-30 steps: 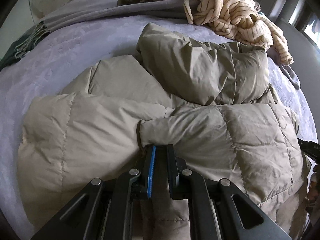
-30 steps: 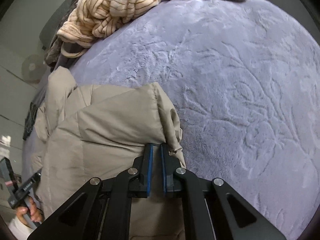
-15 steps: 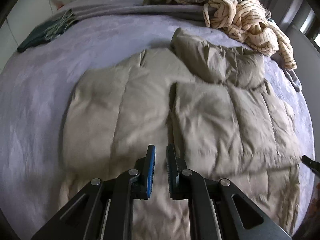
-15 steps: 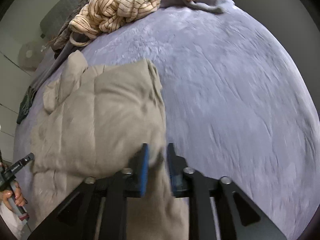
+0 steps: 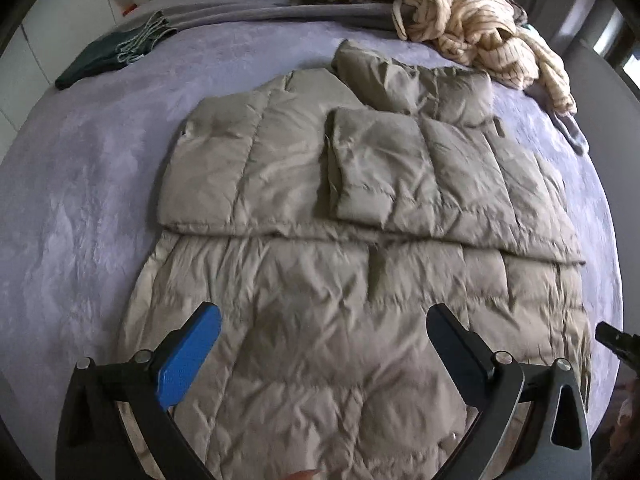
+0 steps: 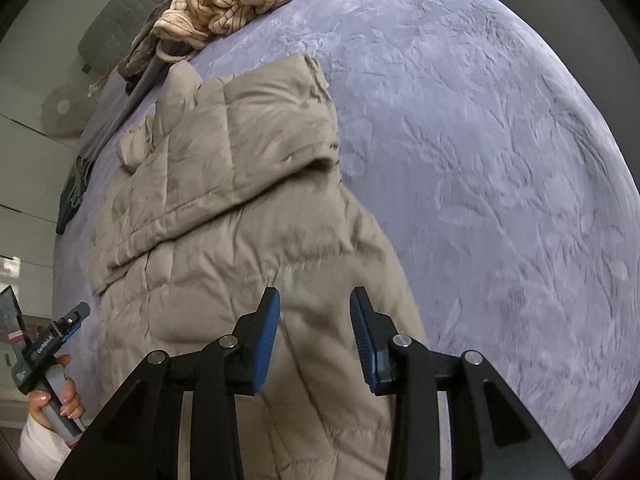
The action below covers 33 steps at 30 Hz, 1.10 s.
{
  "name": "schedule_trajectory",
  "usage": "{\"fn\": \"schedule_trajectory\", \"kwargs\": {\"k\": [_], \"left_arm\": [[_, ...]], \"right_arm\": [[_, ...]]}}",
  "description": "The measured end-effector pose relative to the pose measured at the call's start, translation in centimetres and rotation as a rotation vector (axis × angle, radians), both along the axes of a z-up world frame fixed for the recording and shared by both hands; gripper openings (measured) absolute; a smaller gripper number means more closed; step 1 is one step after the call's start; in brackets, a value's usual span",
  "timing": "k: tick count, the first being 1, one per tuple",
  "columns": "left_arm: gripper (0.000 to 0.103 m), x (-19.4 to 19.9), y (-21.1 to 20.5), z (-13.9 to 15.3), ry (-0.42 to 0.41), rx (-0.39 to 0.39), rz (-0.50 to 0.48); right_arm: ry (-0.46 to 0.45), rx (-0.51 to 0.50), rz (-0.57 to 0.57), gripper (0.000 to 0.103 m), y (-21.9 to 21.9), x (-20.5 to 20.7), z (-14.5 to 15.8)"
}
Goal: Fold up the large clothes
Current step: 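Move both open tools toward the coat hem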
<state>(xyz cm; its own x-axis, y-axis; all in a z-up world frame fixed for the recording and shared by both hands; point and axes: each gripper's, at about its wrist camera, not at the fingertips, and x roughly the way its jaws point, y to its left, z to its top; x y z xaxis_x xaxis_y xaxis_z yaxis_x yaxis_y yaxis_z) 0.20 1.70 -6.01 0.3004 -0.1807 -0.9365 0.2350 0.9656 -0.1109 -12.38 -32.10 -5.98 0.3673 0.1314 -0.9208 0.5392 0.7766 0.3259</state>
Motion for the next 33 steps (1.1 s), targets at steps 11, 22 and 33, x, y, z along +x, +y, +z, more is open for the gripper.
{"fn": "schedule_trajectory", "kwargs": {"k": [11, 22, 33], "left_arm": [[0.103, -4.3, 0.6, 1.4, 0.065, -0.033, -0.001], [0.103, -6.0, 2.5, 2.3, 0.081, -0.007, 0.046], [0.103, -7.4, 4.6, 2.7, 0.074, -0.004, 0.01]], "right_arm": [[-0.006, 0.012, 0.024, 0.05, 2.1, -1.5, 2.3], [-0.008, 0.067, 0.055, 0.066, 3.8, -2.1, 2.7], [-0.028, 0.082, 0.033, 0.081, 6.1, -3.3, 3.5]]}}
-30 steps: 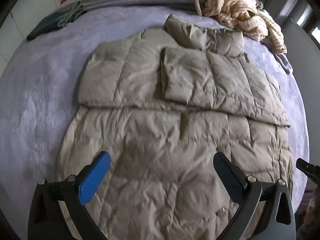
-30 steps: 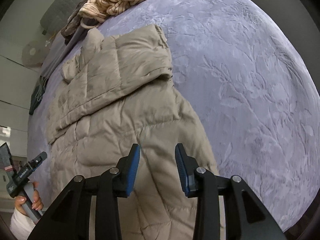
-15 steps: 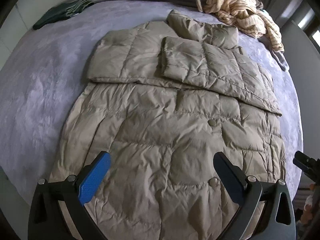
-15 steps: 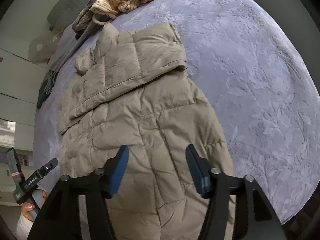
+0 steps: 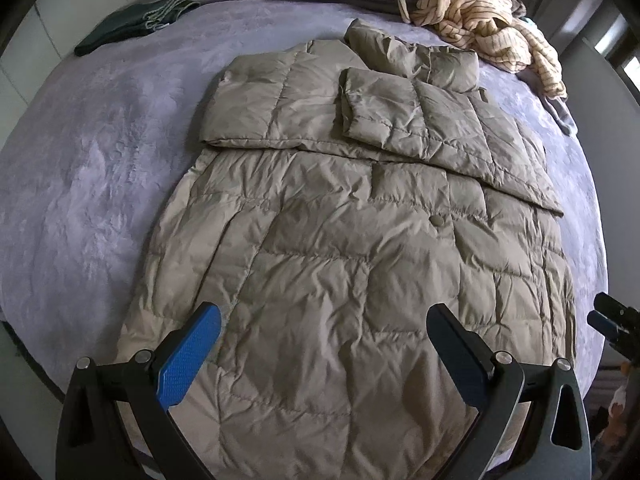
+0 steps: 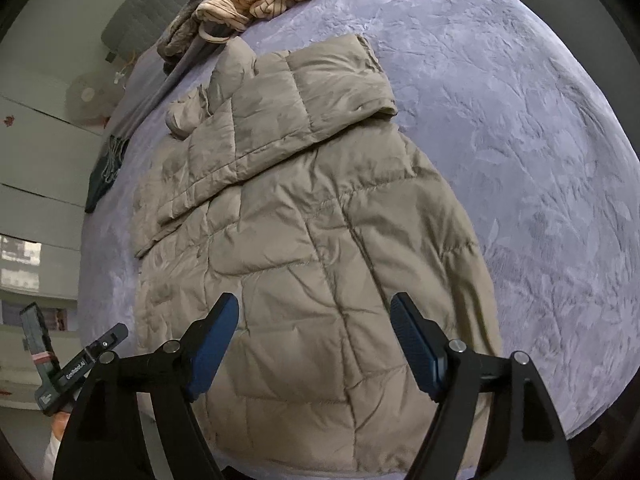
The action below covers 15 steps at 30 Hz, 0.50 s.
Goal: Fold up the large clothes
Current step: 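Move both open tools toward the coat hem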
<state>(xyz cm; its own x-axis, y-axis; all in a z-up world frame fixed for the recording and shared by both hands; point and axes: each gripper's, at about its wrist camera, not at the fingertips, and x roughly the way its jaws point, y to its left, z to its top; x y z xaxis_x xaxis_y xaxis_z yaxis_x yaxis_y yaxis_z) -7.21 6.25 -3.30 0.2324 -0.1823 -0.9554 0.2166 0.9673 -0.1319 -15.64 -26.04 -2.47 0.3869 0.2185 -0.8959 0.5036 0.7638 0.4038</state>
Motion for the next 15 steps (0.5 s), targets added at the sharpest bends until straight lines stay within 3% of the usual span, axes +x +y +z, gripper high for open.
{"fn": "schedule_trajectory", "kwargs": {"k": [12, 13, 15], "left_arm": [[0.103, -3.7, 4.5, -2.1, 0.014, 0.048, -0.077], [0.103, -3.9, 4.9, -2.2, 0.017, 0.047, -0.079], [0.103, -4.6, 5.8, -2.3, 0.017, 0.049, -0.084]], "right_arm": [[0.033, 0.041, -0.088, 0.081, 5.5, -3.8, -2.4], [0.036, 0.055, -0.096, 0.082, 5.9, -4.2, -2.7], [0.036, 0.108, -0.113, 0.095, 6.7, -5.1, -3.5]]}}
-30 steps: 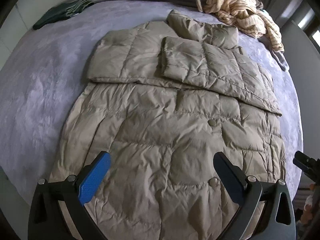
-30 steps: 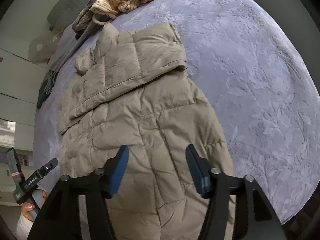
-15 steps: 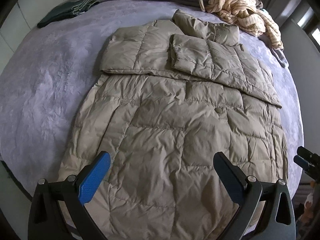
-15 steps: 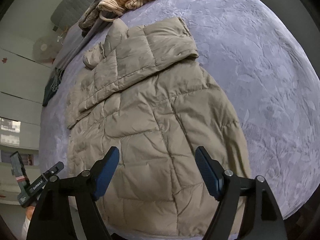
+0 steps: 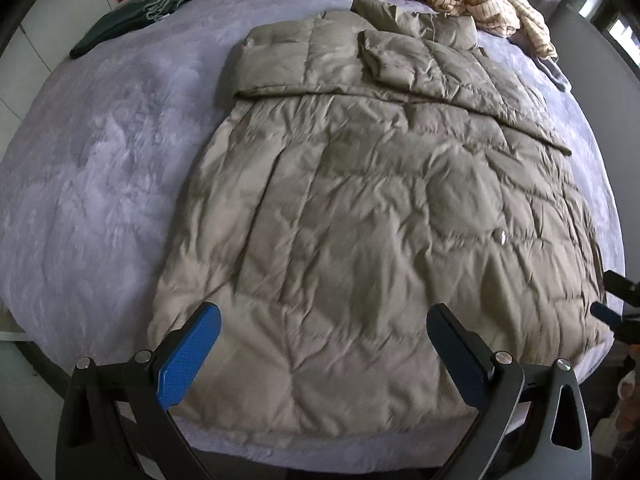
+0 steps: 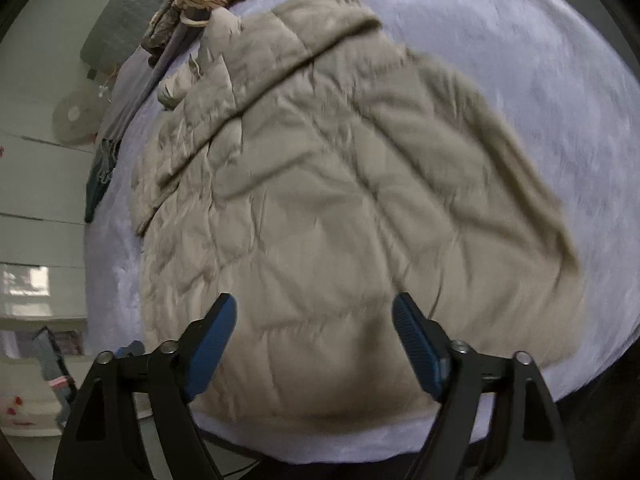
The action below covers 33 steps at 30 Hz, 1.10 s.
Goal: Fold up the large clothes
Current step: 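Move both open tools toward the coat hem, then close both tools on the coat hem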
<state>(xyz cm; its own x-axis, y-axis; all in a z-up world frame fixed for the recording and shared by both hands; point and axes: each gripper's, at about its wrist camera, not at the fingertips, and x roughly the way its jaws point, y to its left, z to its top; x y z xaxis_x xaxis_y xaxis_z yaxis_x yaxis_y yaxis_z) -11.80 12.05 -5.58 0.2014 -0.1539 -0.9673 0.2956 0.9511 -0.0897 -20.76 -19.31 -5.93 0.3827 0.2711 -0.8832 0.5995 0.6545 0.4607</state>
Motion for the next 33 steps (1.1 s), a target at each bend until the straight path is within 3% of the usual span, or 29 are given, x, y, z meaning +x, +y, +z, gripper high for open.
{"fn": "schedule_trajectory", "kwargs": {"k": [1, 5, 8, 10, 14, 19, 21, 26, 29, 30, 32, 33], "left_arm": [[0.103, -0.3, 0.3, -0.1, 0.001, 0.003, -0.003], [0.103, -1.0, 1.5, -0.6, 0.014, 0.006, -0.006], [0.103, -1.6, 3.1, -0.5, 0.036, -0.06, -0.007], [0.103, -2.0, 5.3, -0.5, 0.084, -0.166, 0.008], [0.103, -3.0, 8.7, -1.0, 0.172, -0.299, 0.044], [0.103, -4.6, 11.8, -4.3, 0.403, -0.533, 0.115], [0.103, -5.0, 11.8, -5.9, 0.446, -0.566, 0.167], [0.103, -3.9, 9.7, -7.6, 0.434, -0.624, 0.244], [0.103, -2.3, 8.4, -8.2, 0.397, -0.602, 0.292], [0.101, -1.8, 8.3, -8.4, 0.389, -0.598, 0.302], [0.086, -1.1, 7.8, -8.4, 0.364, -0.567, 0.319], [0.066, -0.7, 7.5, -8.5, 0.357, -0.559, 0.316]], "right_arm": [[-0.01, 0.031, -0.015, 0.103, 0.4, -0.6, -0.3], [-0.036, 0.077, -0.053, 0.103, 1.1, -2.2, -0.6], [-0.021, 0.07, -0.062, 0.103, 1.0, -3.3, -0.6], [-0.025, 0.085, -0.094, 0.103, 0.5, -4.4, -0.5], [-0.049, 0.133, -0.184, 0.103, -0.8, -6.9, -0.9], [-0.057, 0.201, -0.292, 0.103, -1.9, -10.2, -2.2], [-0.049, 0.224, -0.326, 0.103, -2.2, -11.1, -3.0], [-0.057, 0.29, -0.407, 0.103, -2.8, -12.1, -4.9], [-0.072, 0.317, -0.456, 0.103, -3.3, -11.9, -5.9], [-0.079, 0.322, -0.466, 0.103, -3.4, -11.9, -6.0], [-0.101, 0.34, -0.496, 0.103, -3.8, -11.6, -6.5], [-0.112, 0.352, -0.511, 0.103, -3.9, -11.5, -6.7]]}}
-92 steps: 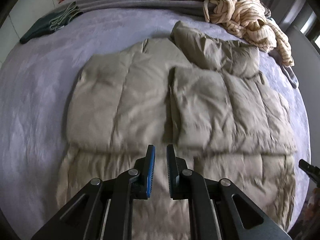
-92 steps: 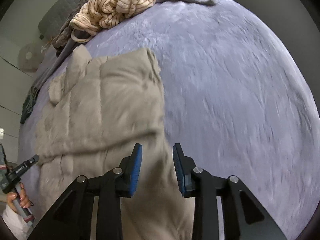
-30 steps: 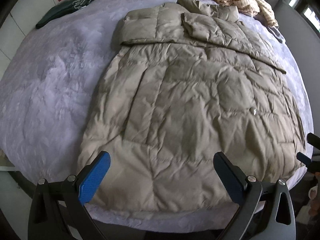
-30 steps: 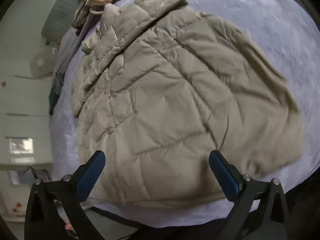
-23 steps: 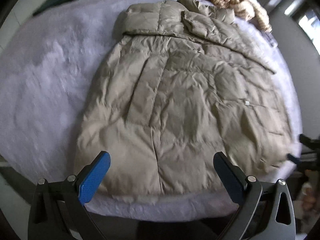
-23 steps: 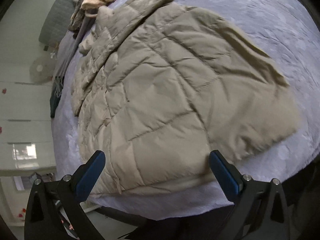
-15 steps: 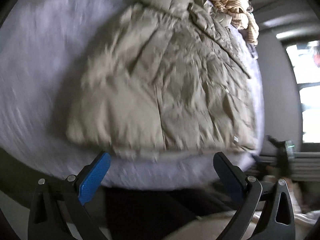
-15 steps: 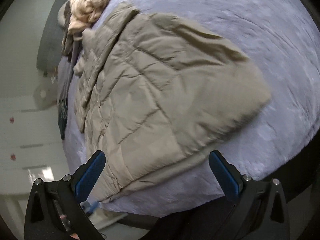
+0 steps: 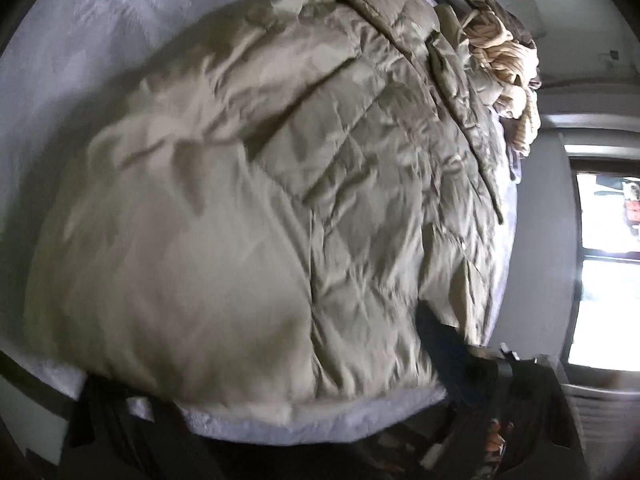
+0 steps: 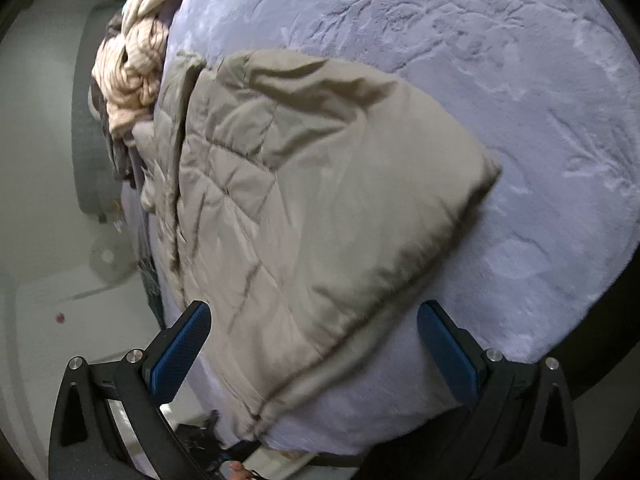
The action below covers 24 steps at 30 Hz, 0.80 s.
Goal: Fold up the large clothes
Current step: 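Close both tools on the coat hem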
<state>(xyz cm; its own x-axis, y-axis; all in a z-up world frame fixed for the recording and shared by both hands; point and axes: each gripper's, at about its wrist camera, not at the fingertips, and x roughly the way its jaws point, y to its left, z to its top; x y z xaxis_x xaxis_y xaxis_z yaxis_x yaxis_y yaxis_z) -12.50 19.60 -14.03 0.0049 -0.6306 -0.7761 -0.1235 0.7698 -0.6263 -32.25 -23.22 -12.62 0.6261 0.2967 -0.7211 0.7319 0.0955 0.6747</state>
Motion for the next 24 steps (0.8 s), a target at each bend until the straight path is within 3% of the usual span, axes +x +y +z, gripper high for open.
{"fn": "schedule_trajectory", "kwargs": {"k": [1, 3, 5, 6, 7, 8, 18, 24], "left_arm": [[0.039, 0.4, -0.3, 0.1, -0.006, 0.003, -0.01], [0.016, 0.9, -0.7, 0.4, -0.022, 0.002, -0.036], [0.016, 1.3, -0.5, 1.3, -0.065, 0.021, -0.051], [0.016, 1.4, -0.6, 2.1, -0.095, 0.032, -0.064], [0.016, 1.3, -0.4, 2.7, -0.113, 0.035, -0.07], [0.016, 1.5, -0.5, 3.6, -0.141, 0.04, -0.078], [0.016, 4.0, -1.1, 9.9, -0.33, 0.076, -0.128], [0.016, 7.3, -2.4, 13.6, -0.421, 0.096, -0.091]], "right_arm": [[-0.013, 0.011, -0.018, 0.102, -0.2, 0.1, -0.2], [-0.032, 0.037, -0.048, 0.09, -0.5, 0.1, -0.4], [-0.035, 0.075, -0.058, 0.048, -0.6, 0.2, -0.9], [-0.023, 0.084, -0.057, 0.037, -0.5, 0.2, -1.1], [-0.014, 0.083, -0.052, 0.018, -0.5, 0.2, -1.2], [-0.011, 0.074, -0.048, 0.012, -0.5, 0.2, -1.1], [-0.047, -0.179, 0.106, 0.008, -0.9, 3.5, 5.3], [-0.079, -0.301, 0.22, 0.008, -2.1, 8.5, 9.4]]}}
